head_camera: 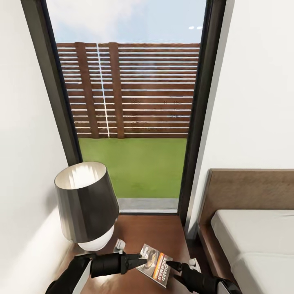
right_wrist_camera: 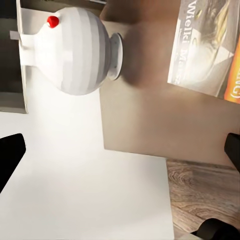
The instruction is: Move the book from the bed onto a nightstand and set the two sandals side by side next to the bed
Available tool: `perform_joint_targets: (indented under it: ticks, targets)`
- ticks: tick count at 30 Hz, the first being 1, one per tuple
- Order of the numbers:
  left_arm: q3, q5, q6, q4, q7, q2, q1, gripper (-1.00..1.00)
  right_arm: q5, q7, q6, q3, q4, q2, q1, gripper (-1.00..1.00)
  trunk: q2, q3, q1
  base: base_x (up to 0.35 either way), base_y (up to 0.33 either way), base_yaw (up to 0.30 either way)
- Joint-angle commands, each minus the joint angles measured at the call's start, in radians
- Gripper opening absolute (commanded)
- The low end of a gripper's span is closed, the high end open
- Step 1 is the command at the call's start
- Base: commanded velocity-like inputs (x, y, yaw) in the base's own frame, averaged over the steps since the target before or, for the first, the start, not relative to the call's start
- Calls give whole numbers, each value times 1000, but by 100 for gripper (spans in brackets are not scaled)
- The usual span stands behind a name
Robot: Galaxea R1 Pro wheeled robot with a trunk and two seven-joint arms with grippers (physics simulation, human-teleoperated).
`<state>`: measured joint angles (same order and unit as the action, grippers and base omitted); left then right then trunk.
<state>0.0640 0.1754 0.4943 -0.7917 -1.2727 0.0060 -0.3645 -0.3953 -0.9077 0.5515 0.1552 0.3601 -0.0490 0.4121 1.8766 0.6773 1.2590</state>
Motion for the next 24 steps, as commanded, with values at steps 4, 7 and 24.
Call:
perform_joint_targets:
  ticks: [4, 7, 24]
  targets:
    - [3, 5, 3, 25, 28, -3, -1, 100, -4, -1, 7, 2, -1, 0, 1, 100, -28, -12, -16, 0, 0, 0]
    - [1, 6, -2, 35, 84, -4, -1, 100, -2, 0, 6, 1, -5, -4, 1, 100, -49, -21, -27, 0, 0, 0]
    - [-3, 7, -208, 185, 454, -3, -1, 100, 6, 1, -157, 3, -31, -15, -7, 100, -168, -74, -92, 0, 0, 0]
